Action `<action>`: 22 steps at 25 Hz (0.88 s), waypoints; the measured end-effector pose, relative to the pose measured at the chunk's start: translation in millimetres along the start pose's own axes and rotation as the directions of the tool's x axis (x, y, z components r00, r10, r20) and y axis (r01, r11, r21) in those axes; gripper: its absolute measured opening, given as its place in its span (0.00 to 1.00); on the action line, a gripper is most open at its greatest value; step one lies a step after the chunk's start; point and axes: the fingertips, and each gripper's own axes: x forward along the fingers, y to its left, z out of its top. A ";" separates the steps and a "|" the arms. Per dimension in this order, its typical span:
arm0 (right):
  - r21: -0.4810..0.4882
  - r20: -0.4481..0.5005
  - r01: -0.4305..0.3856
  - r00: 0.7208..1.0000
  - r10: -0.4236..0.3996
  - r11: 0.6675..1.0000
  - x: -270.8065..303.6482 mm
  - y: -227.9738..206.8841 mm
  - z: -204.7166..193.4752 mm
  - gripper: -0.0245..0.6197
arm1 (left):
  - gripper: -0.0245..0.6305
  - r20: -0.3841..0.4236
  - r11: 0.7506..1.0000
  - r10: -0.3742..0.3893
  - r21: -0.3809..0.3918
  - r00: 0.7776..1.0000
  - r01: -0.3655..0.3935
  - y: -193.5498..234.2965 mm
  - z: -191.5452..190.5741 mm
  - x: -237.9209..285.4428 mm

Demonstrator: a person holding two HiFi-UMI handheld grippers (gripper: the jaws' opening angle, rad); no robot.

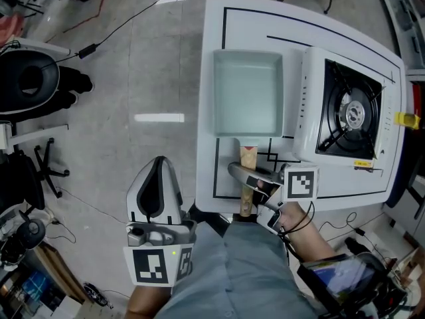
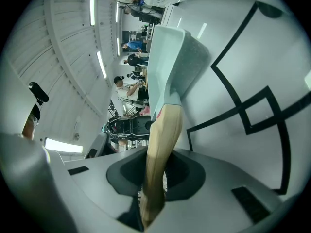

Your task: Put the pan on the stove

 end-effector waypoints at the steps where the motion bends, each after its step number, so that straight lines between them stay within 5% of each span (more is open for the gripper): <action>1: 0.000 0.002 0.001 1.000 -0.001 1.000 -0.3 0.2 0.2 0.18 | 0.07 0.000 1.000 -0.001 0.001 1.000 0.001 -0.1 0.8 -0.7; 22: -0.043 0.025 -0.081 0.996 0.082 0.996 8.3 54.3 6.2 0.18 | 0.07 0.040 1.000 -0.026 0.004 0.999 0.026 -2.6 21.6 -19.4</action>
